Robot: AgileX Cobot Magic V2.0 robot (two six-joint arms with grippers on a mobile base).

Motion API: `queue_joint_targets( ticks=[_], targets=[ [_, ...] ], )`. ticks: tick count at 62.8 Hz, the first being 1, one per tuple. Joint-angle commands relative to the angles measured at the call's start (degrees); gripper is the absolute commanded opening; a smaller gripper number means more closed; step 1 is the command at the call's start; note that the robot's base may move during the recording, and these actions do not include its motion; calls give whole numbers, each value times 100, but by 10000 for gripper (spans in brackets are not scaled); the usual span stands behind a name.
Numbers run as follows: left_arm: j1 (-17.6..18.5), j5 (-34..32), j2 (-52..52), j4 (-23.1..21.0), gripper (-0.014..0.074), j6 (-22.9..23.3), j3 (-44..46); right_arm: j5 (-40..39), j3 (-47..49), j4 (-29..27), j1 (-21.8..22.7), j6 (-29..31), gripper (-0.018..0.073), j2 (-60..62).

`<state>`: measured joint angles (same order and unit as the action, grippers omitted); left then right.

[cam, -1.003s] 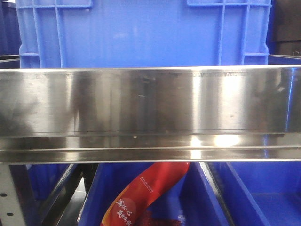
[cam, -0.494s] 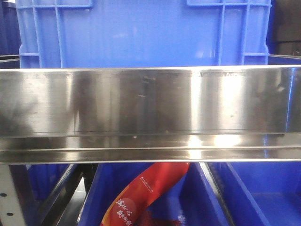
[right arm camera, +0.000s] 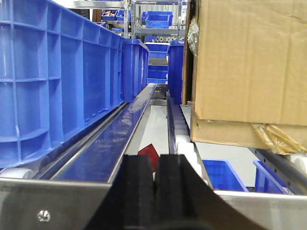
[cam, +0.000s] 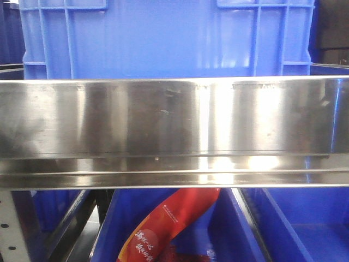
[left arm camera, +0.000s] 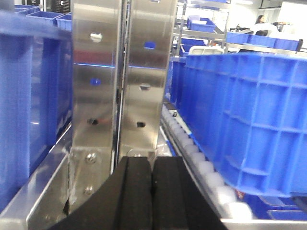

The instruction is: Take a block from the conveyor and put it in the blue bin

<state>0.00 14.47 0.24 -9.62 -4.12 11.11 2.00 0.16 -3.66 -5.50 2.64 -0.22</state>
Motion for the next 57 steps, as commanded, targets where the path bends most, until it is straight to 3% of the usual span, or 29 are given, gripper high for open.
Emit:
queue_joint_targets(
  ticks=[1, 6, 12, 16, 20, 27, 36, 57],
  targets=[
    [7, -525, -24, 59, -111, 32, -350, -110, -16, -18, 34, -15, -162, 22],
    [31, -1125, -24, 582, -111, 64, -739, -115, -16, -18, 34, -15, -162, 22],
    [31, -1868, -24, 1346, -111, 1005, -1111, -115, -16, -18, 34, -15, -162, 22],
    [34, -1526, -24, 1544, -111, 1306, -1111, -115, -16, -18, 34, -15, -162, 22],
    [34, -1447, -24, 1544, -111, 1306, -1111, -115, -16, -18, 34, -15, -162, 22],
    [34, -1417, -24, 1519, -111, 820, -1111, -115, -16, -18, 34, -15, -162, 22],
    [34, -1323, -24, 1200, -111, 820, -1111, -115, -16, -18, 34, -15, -162, 22],
    [34, -1410, -24, 1202, -111, 810, -1111, -115, -16, -18, 34, -15, -162, 22]
  ],
)
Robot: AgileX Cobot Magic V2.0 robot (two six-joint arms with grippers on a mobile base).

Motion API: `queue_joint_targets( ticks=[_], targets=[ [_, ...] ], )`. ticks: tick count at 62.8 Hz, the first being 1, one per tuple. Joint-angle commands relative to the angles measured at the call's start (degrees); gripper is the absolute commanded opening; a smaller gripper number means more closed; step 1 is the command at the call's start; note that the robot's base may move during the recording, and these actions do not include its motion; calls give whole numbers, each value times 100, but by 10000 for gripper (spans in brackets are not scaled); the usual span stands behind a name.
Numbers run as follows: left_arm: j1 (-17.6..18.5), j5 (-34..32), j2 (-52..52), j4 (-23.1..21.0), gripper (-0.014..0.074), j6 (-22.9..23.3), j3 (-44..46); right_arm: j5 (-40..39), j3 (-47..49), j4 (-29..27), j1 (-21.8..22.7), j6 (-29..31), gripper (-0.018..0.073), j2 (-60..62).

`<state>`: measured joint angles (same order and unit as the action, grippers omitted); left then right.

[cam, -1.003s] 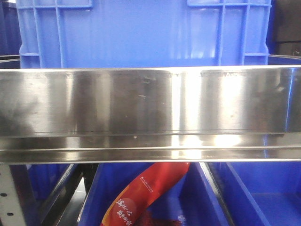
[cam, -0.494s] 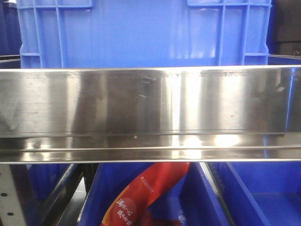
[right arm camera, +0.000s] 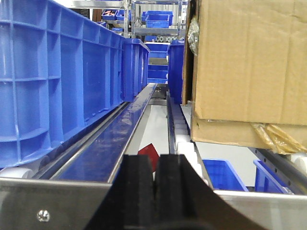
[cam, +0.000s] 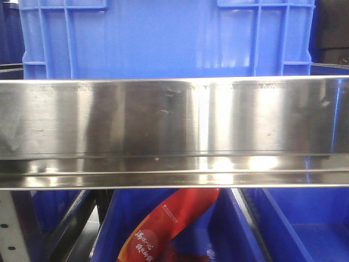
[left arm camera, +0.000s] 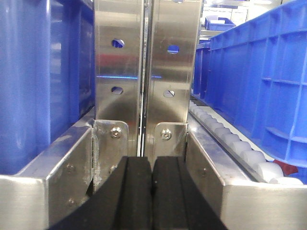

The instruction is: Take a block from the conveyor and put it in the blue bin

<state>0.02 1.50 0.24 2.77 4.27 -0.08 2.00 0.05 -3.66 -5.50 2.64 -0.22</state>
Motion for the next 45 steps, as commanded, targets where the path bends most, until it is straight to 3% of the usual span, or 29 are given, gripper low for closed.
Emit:
queue_joint_targets(
  ticks=[1, 45],
  targets=[
    [32, -113, -24, -37, -111, -29, 8, -115, -5, -18, 34, -15, -162, 22],
    [32, -113, -24, -37, -111, -29, 8, -115, -5, -18, 34, -15, -162, 22]
  ],
)
